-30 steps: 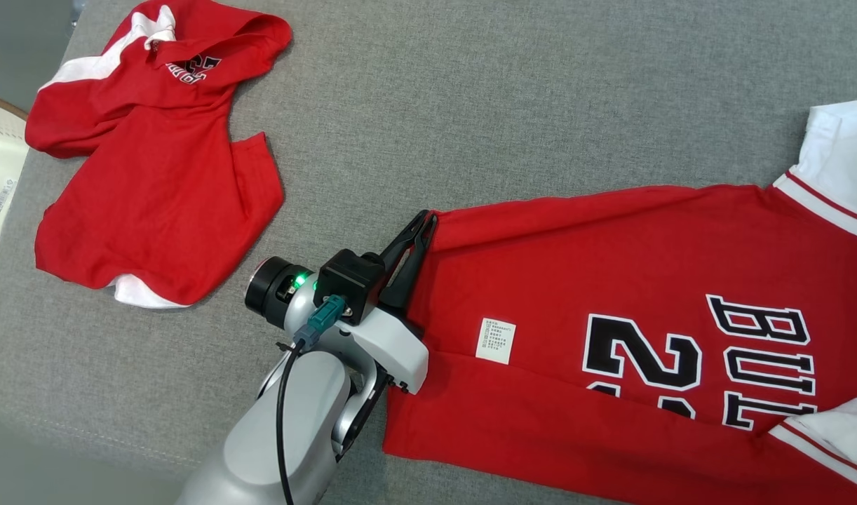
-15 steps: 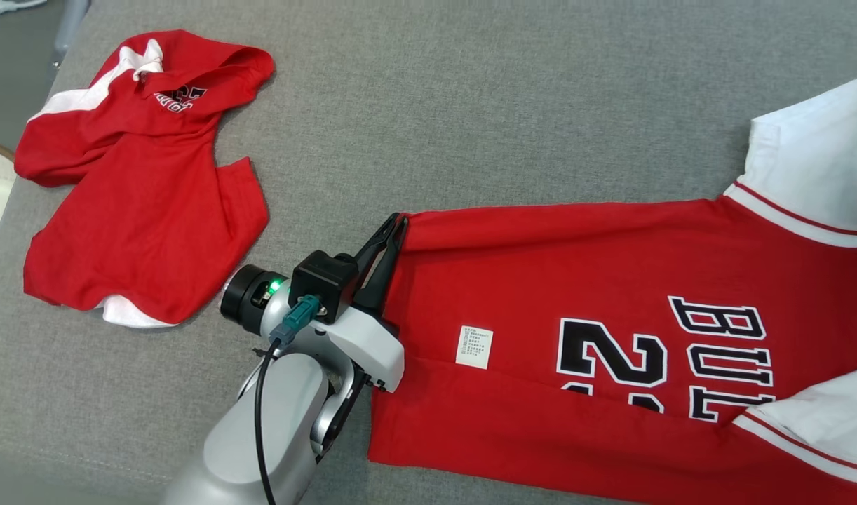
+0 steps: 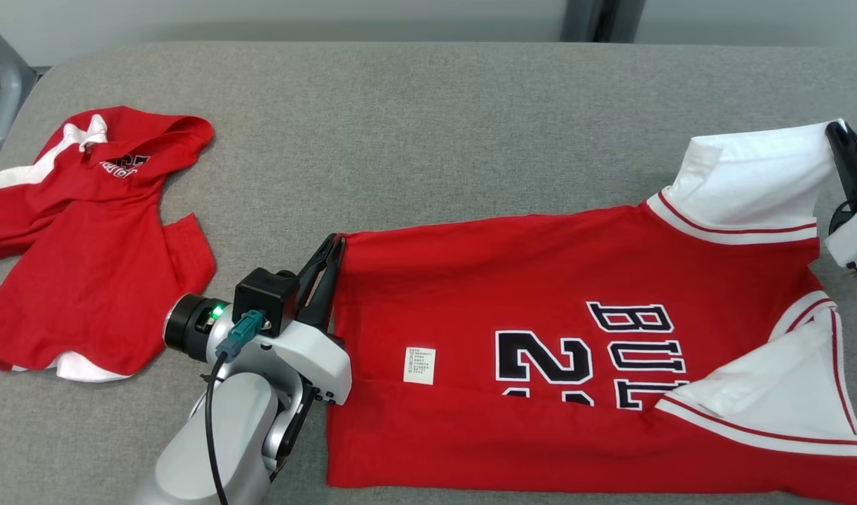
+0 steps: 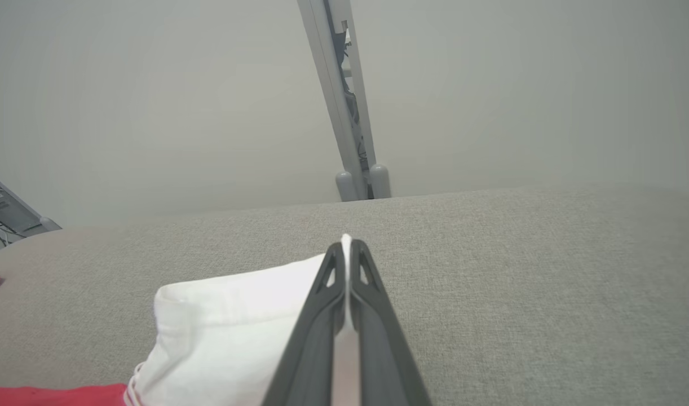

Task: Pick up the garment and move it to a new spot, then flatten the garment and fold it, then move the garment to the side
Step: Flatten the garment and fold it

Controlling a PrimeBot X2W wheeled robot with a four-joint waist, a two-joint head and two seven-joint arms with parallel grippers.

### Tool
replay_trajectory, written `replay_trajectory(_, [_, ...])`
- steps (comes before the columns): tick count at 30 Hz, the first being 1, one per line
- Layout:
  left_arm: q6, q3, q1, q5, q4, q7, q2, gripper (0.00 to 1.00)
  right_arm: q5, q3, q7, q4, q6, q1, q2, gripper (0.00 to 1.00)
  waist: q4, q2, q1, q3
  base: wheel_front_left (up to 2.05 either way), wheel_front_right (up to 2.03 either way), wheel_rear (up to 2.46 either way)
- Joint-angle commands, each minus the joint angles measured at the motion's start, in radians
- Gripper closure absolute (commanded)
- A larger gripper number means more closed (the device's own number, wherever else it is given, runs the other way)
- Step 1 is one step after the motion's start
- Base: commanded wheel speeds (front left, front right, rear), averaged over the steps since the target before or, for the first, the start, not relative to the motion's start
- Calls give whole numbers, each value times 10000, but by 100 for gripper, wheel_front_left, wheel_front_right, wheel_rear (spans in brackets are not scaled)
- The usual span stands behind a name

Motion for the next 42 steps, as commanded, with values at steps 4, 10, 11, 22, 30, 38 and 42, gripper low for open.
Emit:
replay_trajectory(4, [89, 70, 322, -92, -117, 24, 320, 100, 686, 119, -290, -498, 1, 761, -220, 100, -439, 0, 0, -434, 0, 0, 0])
replay_trajectory(10, [174, 14, 686, -67, -381, 106, 614, 100, 1243, 368, -272, -1259, 1, 1611, -498, 100, -653, 0, 0, -713, 0, 0, 0])
replay_trajectory(11, [200, 7, 770, -84, -448, 131, 673, 100, 1315, 407, -249, -1380, 1, 1746, -549, 100, -679, 0, 0, -742, 0, 0, 0])
replay_trajectory(22, [310, -242, 1391, 26, -1226, 565, 1212, 100, 2036, 578, 373, -2406, 1, 2894, -1041, 100, -630, 0, 0, -887, 0, 0, 0])
replay_trajectory(30, [147, -811, 1783, 335, -1831, 1175, 1688, 100, 2711, 409, 1201, -3511, 1, 3822, -1724, 100, -538, 0, 0, -856, 0, 0, 0])
replay_trajectory(38, [4, -1140, 2086, 479, -2259, 1627, 2224, 100, 2986, 142, 1836, -4227, 1, 4291, -2209, 100, -590, 0, 0, -940, 0, 0, 0])
replay_trajectory(42, [-36, -1270, 2219, 502, -2493, 1863, 2462, 100, 3157, 21, 2263, -4514, 1, 4542, -2441, 100, -593, 0, 0, -977, 0, 0, 0])
